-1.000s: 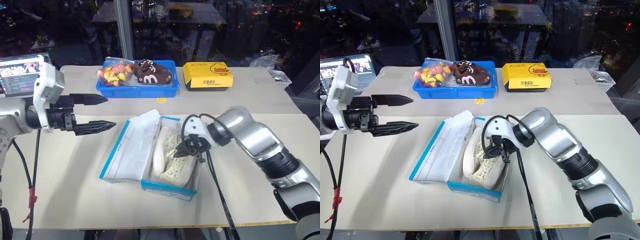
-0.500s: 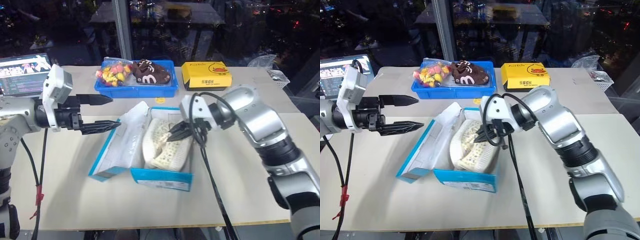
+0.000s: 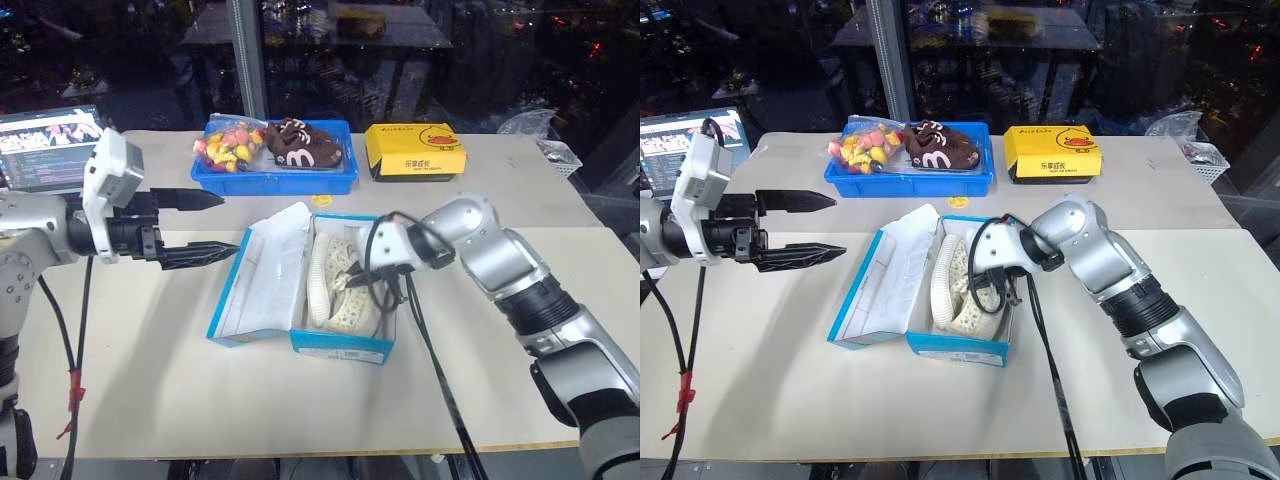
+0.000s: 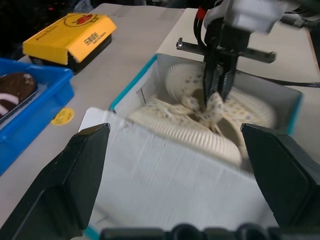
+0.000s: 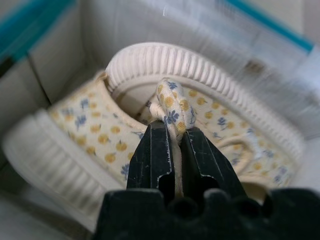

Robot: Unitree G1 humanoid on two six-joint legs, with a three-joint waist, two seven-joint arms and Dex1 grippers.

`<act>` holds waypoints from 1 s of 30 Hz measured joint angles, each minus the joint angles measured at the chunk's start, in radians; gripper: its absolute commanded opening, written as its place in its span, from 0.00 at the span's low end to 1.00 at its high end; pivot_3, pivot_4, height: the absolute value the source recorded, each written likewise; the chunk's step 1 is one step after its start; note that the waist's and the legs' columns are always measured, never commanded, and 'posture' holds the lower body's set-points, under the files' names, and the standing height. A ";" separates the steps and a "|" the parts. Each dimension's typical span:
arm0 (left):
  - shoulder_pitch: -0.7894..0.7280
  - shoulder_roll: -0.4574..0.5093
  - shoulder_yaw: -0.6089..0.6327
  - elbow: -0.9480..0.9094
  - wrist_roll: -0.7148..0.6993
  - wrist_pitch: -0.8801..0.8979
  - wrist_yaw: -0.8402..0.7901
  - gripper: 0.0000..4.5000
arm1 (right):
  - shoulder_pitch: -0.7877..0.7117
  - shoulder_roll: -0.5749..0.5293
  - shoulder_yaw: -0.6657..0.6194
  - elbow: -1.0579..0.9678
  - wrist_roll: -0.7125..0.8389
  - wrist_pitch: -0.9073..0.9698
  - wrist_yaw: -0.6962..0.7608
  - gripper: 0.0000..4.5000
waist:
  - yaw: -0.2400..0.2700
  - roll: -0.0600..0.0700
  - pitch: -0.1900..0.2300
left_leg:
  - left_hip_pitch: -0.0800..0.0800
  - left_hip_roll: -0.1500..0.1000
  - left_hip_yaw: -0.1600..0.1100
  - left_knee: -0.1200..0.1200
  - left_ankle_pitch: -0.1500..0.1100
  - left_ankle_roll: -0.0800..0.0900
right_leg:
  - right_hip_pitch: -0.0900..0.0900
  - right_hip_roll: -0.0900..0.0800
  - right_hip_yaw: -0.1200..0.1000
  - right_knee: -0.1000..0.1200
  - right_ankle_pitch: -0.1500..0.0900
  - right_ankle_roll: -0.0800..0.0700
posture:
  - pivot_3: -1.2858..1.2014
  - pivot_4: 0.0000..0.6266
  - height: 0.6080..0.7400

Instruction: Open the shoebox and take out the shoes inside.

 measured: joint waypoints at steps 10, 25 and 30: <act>0.000 0.000 0.000 0.000 0.000 0.000 -0.001 1.00 | 0.000 0.026 -0.031 -0.006 0.028 0.052 -0.029 0.01 | 0.003 0.000 0.000 | 0.000 0.001 0.000 0.001 0.000 0.000 | 0.000 0.001 0.000 0.000 0.000 0.000 | 0.52 0.24 1.00; -0.008 0.000 -0.003 0.008 0.004 -0.001 -0.011 1.00 | -0.002 -0.057 -0.066 -0.089 0.051 0.155 0.026 0.78 | 0.004 0.000 0.000 | 0.000 0.001 0.000 0.001 0.000 0.000 | 0.000 0.001 0.000 0.000 0.000 0.000 | 0.52 0.24 1.00; -0.013 -0.008 -0.006 0.010 0.005 -0.004 -0.013 1.00 | 0.017 -0.068 -0.059 -0.115 0.050 0.180 0.043 0.78 | 0.002 0.000 0.000 | 0.000 0.002 0.000 0.001 0.000 0.000 | 0.000 0.002 0.000 0.000 0.000 0.001 | 0.52 0.24 1.00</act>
